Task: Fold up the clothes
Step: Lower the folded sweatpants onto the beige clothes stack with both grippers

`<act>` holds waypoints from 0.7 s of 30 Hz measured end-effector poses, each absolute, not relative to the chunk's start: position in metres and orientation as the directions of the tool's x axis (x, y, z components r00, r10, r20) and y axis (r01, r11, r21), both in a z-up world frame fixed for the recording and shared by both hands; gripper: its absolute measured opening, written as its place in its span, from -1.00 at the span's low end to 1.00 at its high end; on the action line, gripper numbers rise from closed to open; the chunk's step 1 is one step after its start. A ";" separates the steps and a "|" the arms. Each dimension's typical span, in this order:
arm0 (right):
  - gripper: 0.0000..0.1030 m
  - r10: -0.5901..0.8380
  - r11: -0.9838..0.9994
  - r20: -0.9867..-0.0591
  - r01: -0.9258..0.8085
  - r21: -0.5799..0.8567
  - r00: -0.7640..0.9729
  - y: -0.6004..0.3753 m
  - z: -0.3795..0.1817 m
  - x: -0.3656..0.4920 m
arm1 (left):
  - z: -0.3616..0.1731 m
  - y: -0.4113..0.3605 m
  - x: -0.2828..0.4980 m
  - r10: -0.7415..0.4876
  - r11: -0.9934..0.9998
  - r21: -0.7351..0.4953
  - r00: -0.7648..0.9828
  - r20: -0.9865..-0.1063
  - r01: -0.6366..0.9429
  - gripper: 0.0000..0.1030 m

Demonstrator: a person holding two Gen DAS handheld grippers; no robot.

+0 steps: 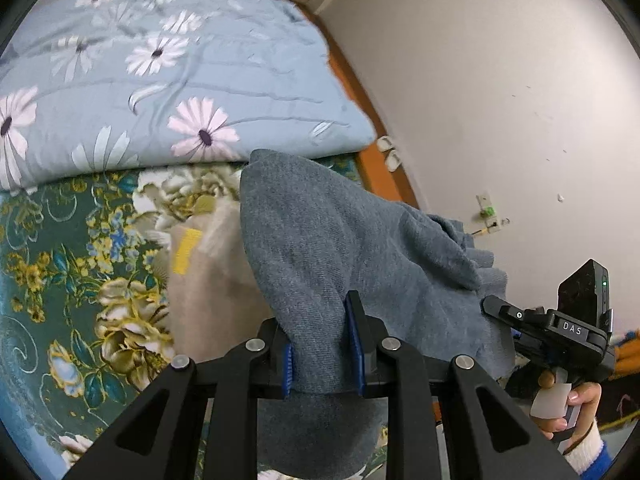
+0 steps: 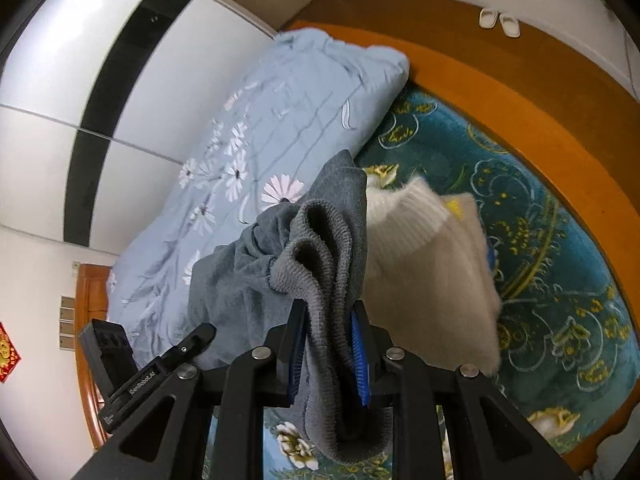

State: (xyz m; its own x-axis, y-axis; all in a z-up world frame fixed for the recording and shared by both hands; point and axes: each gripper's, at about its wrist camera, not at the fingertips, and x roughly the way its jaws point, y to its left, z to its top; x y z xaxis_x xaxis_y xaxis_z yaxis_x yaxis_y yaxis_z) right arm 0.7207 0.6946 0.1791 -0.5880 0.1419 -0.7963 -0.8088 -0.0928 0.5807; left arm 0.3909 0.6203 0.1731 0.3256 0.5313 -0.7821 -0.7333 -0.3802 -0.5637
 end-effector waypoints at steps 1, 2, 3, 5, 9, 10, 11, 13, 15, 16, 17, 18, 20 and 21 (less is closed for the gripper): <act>-0.55 0.134 -0.092 -0.802 -0.814 0.574 -0.581 0.700 0.173 0.719 | 0.162 0.624 0.387 0.519 -0.392 -0.566 0.334 -0.787 -0.725 -0.54; -0.55 0.125 -0.089 -0.811 -0.820 0.565 -0.572 0.706 0.164 0.716 | 0.148 0.626 0.385 0.501 -0.407 -0.565 0.342 -0.795 -0.718 -0.54; -0.55 0.111 -0.082 -0.821 -0.828 0.555 -0.561 0.712 0.152 0.713 | 0.135 0.628 0.383 0.484 -0.423 -0.563 0.348 -0.803 -0.710 -0.54; -0.55 0.085 -0.059 -0.846 -0.851 0.522 -0.526 0.717 0.127 0.712 | 0.110 0.629 0.377 0.461 -0.455 -0.560 0.355 -0.813 -0.692 -0.53; -0.52 0.049 0.021 -0.863 -0.863 0.504 -0.503 0.722 0.083 0.725 | 0.087 0.625 0.370 0.492 -0.456 -0.626 0.407 -0.769 -0.632 -0.45; -0.51 0.053 0.039 -0.856 -0.856 0.516 -0.514 0.722 0.078 0.729 | 0.085 0.626 0.371 0.497 -0.451 -0.634 0.413 -0.763 -0.629 -0.42; -0.50 0.058 0.056 -0.849 -0.848 0.527 -0.524 0.722 0.074 0.733 | 0.084 0.626 0.371 0.500 -0.446 -0.639 0.418 -0.758 -0.626 -0.41; -0.49 0.062 0.068 -0.843 -0.840 0.538 -0.535 0.723 0.072 0.735 | 0.085 0.629 0.373 0.500 -0.443 -0.638 0.416 -0.759 -0.630 -0.38; -0.47 0.060 0.052 -0.844 -0.843 0.536 -0.533 0.725 0.078 0.733 | 0.089 0.627 0.370 0.499 -0.459 -0.643 0.420 -0.758 -0.614 -0.35; -0.44 0.059 0.044 -0.845 -0.844 0.535 -0.532 0.726 0.081 0.731 | 0.092 0.625 0.367 0.499 -0.468 -0.647 0.423 -0.756 -0.602 -0.35; -0.43 0.066 0.023 -0.853 -0.853 0.521 -0.518 0.726 0.088 0.732 | 0.096 0.623 0.364 0.501 -0.480 -0.647 0.421 -0.756 -0.592 -0.32; -0.43 0.074 0.001 -0.861 -0.863 0.505 -0.504 0.726 0.095 0.732 | 0.102 0.619 0.359 0.507 -0.500 -0.633 0.393 -0.768 -0.591 -0.30; -0.44 0.092 -0.043 -0.876 -0.881 0.472 -0.474 0.726 0.110 0.733 | 0.118 0.605 0.355 0.530 -0.522 -0.603 0.325 -0.783 -0.603 -0.28; -0.44 0.113 -0.053 -0.894 -0.901 0.431 -0.434 0.727 0.118 0.735 | 0.126 0.598 0.355 0.544 -0.526 -0.595 0.297 -0.785 -0.608 -0.28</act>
